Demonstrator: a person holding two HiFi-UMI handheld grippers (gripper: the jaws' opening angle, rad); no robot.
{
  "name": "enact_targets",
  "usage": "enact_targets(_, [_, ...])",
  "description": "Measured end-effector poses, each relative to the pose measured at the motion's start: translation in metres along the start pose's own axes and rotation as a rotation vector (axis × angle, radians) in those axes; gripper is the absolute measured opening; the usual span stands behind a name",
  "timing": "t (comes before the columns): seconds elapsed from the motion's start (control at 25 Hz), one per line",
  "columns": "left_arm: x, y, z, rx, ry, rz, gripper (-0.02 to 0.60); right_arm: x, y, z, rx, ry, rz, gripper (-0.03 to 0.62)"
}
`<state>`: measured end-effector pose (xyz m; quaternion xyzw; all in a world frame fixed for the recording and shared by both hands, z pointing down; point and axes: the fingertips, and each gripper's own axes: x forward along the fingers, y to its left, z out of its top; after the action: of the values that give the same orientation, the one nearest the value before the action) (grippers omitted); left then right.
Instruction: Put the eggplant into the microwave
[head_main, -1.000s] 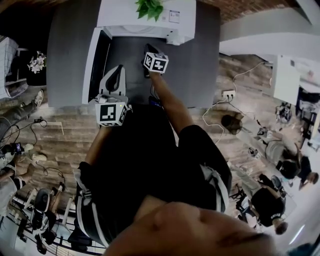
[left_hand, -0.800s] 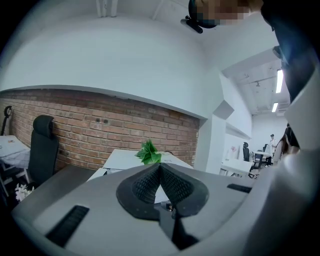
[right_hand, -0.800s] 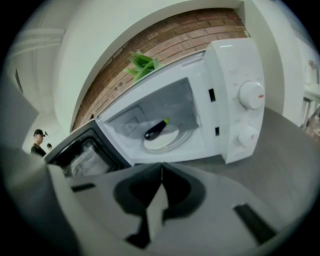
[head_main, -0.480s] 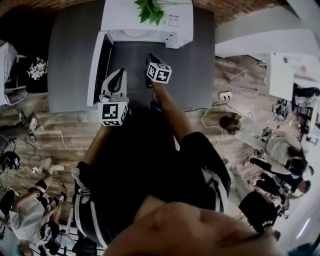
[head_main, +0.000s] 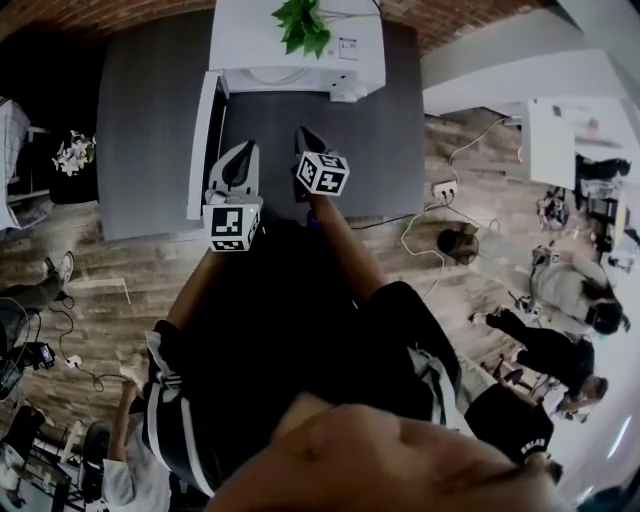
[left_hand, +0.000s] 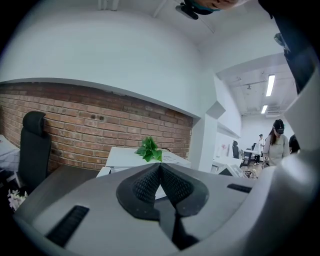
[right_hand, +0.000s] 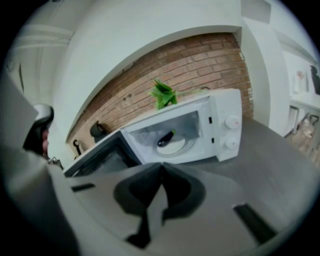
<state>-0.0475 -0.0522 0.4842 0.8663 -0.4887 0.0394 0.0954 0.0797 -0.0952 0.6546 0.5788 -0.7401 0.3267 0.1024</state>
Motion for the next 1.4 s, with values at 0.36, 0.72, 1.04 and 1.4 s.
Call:
enact_targets(0.36, [-0.009,0.004,0.006,0.014,-0.01,-0.031,0.037,-0.065,0.047,0.028,-0.006,-0.097,0.062,0.032])
enact_targets(0.72, [-0.02,0.007,0.005,0.0,-0.018,-0.022,0.037,-0.118,0.082,0.035,-0.026,-0.173,0.109,0.032])
enact_targets(1.04, [-0.02,0.007,0.005,0.005,-0.02,-0.024,0.037,-0.126,0.083,0.042,-0.02,-0.209,0.115,0.032])
enact_targets(1.4, [-0.015,0.01,0.007,0.012,-0.018,-0.025,0.037,-0.12,0.082,0.046,-0.024,-0.21,0.108,0.032])
